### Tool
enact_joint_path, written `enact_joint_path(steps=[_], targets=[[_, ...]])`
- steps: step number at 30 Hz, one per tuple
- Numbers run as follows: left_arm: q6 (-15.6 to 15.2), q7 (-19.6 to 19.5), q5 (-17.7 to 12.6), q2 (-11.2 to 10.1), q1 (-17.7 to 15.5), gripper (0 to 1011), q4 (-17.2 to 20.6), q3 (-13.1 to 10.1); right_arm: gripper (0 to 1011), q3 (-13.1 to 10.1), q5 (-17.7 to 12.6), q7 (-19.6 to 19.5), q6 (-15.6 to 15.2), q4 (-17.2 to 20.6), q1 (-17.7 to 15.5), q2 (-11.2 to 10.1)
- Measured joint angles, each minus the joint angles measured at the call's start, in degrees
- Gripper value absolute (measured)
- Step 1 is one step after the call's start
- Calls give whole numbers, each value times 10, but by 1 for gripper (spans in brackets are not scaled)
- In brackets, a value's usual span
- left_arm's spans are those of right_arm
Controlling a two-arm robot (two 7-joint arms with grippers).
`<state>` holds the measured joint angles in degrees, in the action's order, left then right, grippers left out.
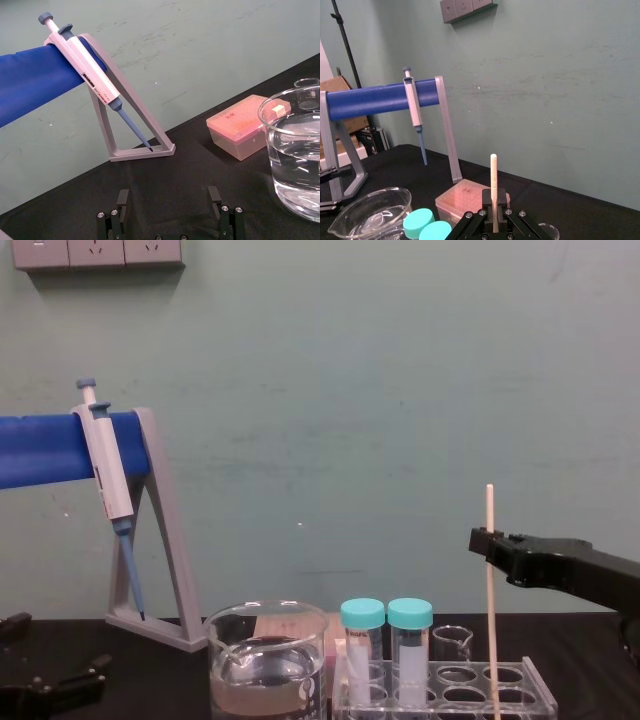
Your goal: Hold the thermometer with one hand and immerse one end into the beaker, then reinsert it into the test tube rack.
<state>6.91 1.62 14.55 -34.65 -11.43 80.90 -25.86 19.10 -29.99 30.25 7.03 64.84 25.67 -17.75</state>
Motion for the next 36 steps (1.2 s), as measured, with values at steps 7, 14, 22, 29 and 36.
enact_joint_path(steps=[7,14,22,29,36], targets=[[0,0,0,0,0,1004,0,0,48,-1,4,-2,-2,-6,-2,2],[0,0,0,0,0,1004,0,0,153,-5,8,-12,-10,-5,-2,3],[0,0,0,0,0,1003,0,0,384,-9,12,-18,-12,-2,-4,4],[0,0,0,0,0,1004,0,0,611,-11,14,-18,-13,-3,-3,5],[0,0,0,0,0,1004,0,0,826,-11,16,-18,-12,-6,-1,7]])
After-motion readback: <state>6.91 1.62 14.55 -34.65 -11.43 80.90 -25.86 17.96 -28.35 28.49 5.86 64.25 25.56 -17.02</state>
